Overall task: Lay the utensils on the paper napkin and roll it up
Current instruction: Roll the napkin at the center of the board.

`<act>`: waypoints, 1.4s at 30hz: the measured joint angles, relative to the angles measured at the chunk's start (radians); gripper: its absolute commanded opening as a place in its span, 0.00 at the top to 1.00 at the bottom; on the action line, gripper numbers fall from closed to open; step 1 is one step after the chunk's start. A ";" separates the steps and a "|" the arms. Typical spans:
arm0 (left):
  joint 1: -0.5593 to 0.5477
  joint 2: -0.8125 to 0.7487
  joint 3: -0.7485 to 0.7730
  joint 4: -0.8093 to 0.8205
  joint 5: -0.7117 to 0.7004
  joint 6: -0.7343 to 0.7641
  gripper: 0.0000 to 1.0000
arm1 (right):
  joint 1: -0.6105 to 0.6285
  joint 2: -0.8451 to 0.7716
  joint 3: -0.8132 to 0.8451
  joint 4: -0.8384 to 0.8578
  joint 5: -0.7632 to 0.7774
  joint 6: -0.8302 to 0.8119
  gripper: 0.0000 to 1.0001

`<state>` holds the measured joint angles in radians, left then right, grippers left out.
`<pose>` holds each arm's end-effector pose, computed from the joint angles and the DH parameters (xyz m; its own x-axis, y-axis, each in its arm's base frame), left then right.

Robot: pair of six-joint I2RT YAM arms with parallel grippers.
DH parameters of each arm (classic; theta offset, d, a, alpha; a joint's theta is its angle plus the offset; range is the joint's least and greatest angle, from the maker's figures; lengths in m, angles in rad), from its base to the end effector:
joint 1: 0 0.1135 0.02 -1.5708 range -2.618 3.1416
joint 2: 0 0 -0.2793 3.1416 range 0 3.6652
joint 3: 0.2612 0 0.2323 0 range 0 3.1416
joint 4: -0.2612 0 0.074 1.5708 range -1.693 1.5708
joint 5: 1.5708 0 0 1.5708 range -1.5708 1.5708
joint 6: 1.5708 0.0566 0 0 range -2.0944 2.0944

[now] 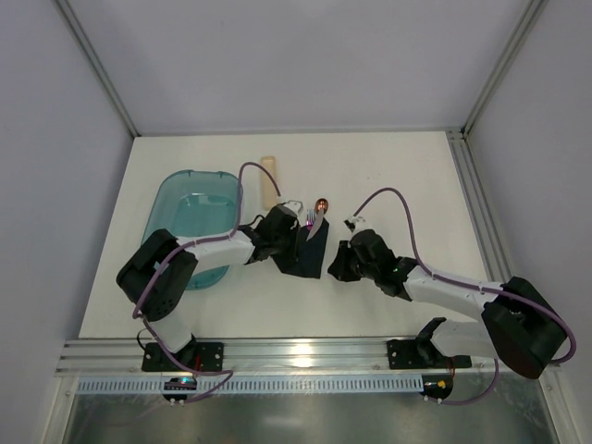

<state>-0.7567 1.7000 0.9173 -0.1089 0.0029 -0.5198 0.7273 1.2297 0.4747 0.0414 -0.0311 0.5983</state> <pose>0.2467 -0.2332 0.1731 -0.8327 0.1031 -0.5441 0.3160 0.8953 -0.3140 0.1705 0.1541 0.1811 -0.7882 0.0521 -0.6132 -0.2882 0.8491 0.4426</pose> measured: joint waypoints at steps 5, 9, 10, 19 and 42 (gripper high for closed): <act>0.000 0.000 0.000 -0.005 -0.017 0.000 1.00 | 0.000 -0.006 0.006 -0.016 0.005 0.001 0.85; 0.000 0.000 -0.002 -0.005 -0.020 0.000 1.00 | 0.000 0.003 0.032 -0.016 0.001 0.000 0.85; 0.000 0.000 -0.003 -0.005 -0.019 0.000 1.00 | 0.000 0.011 0.043 -0.011 -0.005 0.000 0.85; 0.000 -0.007 -0.032 0.016 -0.017 -0.024 1.00 | 0.000 0.168 0.127 0.077 -0.043 -0.002 0.84; -0.069 -0.108 -0.172 0.084 0.028 -0.131 1.00 | 0.000 0.130 0.057 0.085 -0.079 -0.001 0.84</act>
<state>-0.8257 1.5925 0.7452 -0.0254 0.0307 -0.6506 0.7273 1.3598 0.5320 0.1268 -0.1097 0.5972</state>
